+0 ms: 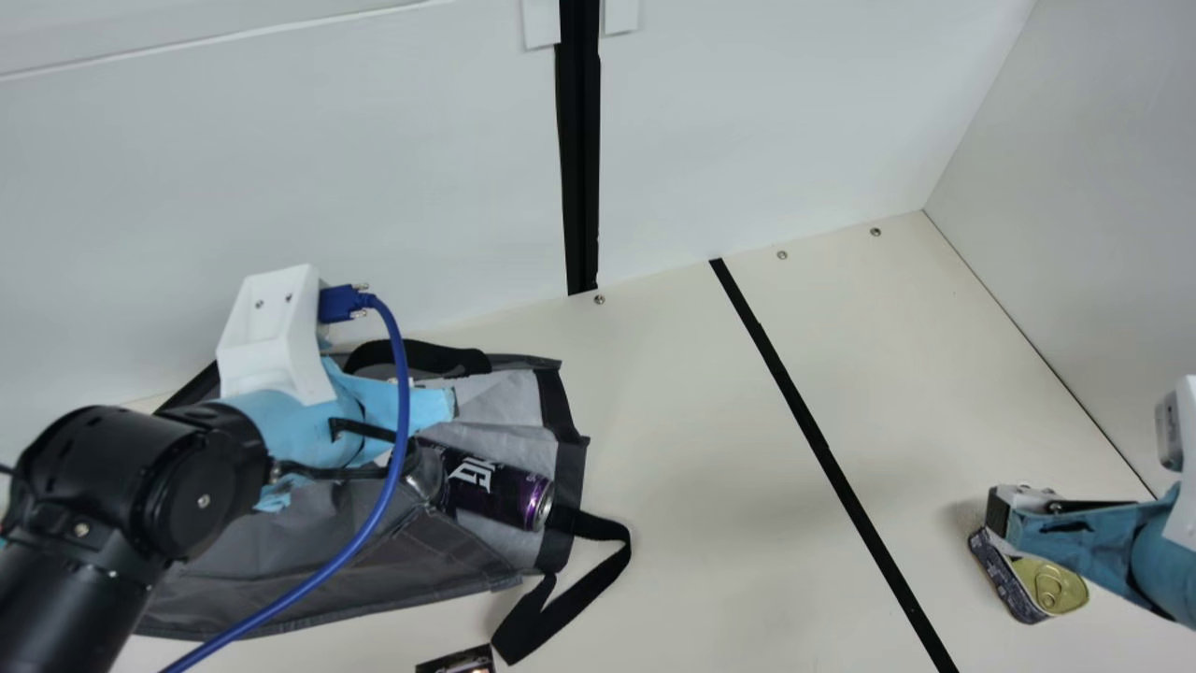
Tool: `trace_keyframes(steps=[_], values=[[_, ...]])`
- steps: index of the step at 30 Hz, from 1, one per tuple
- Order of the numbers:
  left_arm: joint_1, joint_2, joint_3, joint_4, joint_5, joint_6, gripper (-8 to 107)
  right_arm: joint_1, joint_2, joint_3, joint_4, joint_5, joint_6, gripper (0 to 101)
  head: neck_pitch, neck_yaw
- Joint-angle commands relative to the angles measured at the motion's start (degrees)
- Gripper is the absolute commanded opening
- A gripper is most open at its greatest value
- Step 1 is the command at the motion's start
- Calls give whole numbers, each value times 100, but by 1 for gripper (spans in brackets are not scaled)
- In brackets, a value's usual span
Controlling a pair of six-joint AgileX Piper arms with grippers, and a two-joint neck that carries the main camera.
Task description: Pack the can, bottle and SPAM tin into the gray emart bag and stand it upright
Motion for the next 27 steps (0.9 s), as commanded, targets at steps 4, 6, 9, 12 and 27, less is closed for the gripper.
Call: trace_keyframes(steps=[4,6,9,12,27], values=[[0,0,0,0,0,0,-8,-525,195,9,151,12,-654,95,-139,-14],[0,0,0,0,0,0,-8,-707,279,-1,208,12,-891,95,-139,-14],[0,0,0,0,0,0,-8,-955,410,-17,288,12,-1236,95,-139,-14],[0,0,0,0,0,0,-8,-1193,548,-25,386,12,-1584,95,-139,-14],[0,0,0,0,0,0,-8,-2137,1338,52,1069,12,-3211,95,-139,-14]])
